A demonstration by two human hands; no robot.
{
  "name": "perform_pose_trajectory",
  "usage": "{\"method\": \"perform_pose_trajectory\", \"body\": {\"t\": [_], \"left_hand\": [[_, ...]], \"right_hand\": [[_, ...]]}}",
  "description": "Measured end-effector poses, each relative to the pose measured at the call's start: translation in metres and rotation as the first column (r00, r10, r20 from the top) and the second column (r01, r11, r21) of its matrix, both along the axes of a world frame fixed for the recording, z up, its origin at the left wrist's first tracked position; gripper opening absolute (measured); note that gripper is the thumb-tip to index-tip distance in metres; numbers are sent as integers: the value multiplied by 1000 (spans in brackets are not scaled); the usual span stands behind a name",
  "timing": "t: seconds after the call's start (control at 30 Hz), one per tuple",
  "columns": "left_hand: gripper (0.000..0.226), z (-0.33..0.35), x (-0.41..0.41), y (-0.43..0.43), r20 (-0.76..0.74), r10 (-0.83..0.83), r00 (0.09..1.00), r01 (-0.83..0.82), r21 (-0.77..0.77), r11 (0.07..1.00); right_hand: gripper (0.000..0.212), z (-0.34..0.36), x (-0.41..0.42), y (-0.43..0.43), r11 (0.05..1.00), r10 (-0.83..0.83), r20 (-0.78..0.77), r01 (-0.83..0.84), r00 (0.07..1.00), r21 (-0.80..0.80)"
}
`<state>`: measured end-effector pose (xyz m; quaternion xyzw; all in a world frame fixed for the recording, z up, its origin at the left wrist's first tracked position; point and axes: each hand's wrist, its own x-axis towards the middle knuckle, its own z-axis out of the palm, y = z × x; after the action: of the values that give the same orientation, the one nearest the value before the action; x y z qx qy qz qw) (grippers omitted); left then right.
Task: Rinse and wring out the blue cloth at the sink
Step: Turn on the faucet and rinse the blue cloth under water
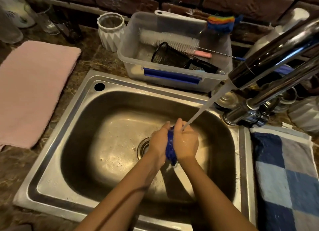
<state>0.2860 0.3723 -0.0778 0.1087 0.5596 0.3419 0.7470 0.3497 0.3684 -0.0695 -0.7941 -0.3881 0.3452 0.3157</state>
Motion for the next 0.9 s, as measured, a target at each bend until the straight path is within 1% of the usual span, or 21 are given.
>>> {"method": "perform_pose_trajectory", "body": {"t": [0.1, 0.13, 0.17, 0.23, 0.3, 0.33, 0.4, 0.43, 0.5, 0.53, 0.57, 0.6, 0.63, 0.67, 0.73, 0.77, 0.8, 0.83, 0.87, 0.9], "left_hand": [[38, -2, -2, 4, 106, 15, 994, -13, -19, 1000], [37, 0, 1, 2, 113, 9, 994, -8, -17, 1000], [37, -2, 4, -1, 93, -10, 996, 11, -7, 1000], [33, 5, 12, -10, -34, -67, 997, 68, 16, 998], [30, 12, 15, -15, -195, -89, 977, 102, 59, 993], [28, 12, 14, -16, -204, -101, 974, 115, 60, 992], [27, 15, 11, -15, -66, -119, 991, 122, 45, 991], [26, 17, 7, -14, 7, -108, 994, 108, 27, 994], [29, 17, 0, -7, 121, -90, 989, 93, -13, 996], [37, 16, -5, -3, 163, -101, 982, 106, -25, 994], [49, 16, -12, 2, 193, -117, 974, 124, -25, 992], [58, 18, -19, 7, 204, -121, 971, 129, -28, 991], [63, 17, -28, 13, 178, -128, 976, 135, -27, 991], [60, 16, -38, 18, 146, -143, 979, 145, -8, 989], [35, 16, -55, 25, -11, -193, 981, 193, 69, 979], [27, 16, -61, 26, -124, -215, 969, 226, 85, 970], [23, 14, -65, 25, -244, -242, 939, 267, 74, 961], [19, 10, -67, 23, -373, -276, 886, 321, 65, 945], [16, 8, -68, 20, -493, -309, 813, 383, 52, 922], [18, 4, -69, 17, -619, -345, 705, 467, 39, 883]], "right_hand": [[44, 9, -14, -14, 998, 49, 142, -54, 989, 35], [43, 9, -13, -12, 997, 28, 155, -38, 987, 62], [41, 8, -9, -8, 996, -12, 135, 0, 991, 88], [40, 1, 6, 7, 994, -99, 54, 96, 994, 57], [40, -9, 20, 22, 986, -162, 0, 162, 987, -41], [40, -13, 23, 24, 984, -153, 12, 153, 988, -93], [40, -18, 25, 27, 985, -80, -3, 78, 997, -155], [40, -18, 26, 29, 984, -58, -56, 47, 997, -174], [39, -17, 29, 31, 978, -61, -270, 4, 961, -209], [39, -14, 31, 30, 976, -63, -369, -20, 927, -218], [40, -12, 36, 28, 972, -46, -431, -59, 901, -227], [42, -8, 42, 26, 964, -5, -449, -115, 893, -238], [44, -5, 49, 24, 948, 53, -438, -183, 897, -260], [48, -2, 57, 21, 928, 121, -422, -254, 898, -274], [52, 4, 70, 17, 892, 222, -446, -365, 867, -266], [49, 7, 75, 15, 879, 260, -475, -409, 841, -244], [43, 11, 79, 14, 863, 315, -485, -459, 816, -211], [36, 13, 82, 13, 845, 378, -479, -506, 793, -172], [30, 17, 82, 11, 832, 429, -472, -540, 770, -124], [25, 20, 82, 10, 825, 466, -459, -559, 756, -84]]}}
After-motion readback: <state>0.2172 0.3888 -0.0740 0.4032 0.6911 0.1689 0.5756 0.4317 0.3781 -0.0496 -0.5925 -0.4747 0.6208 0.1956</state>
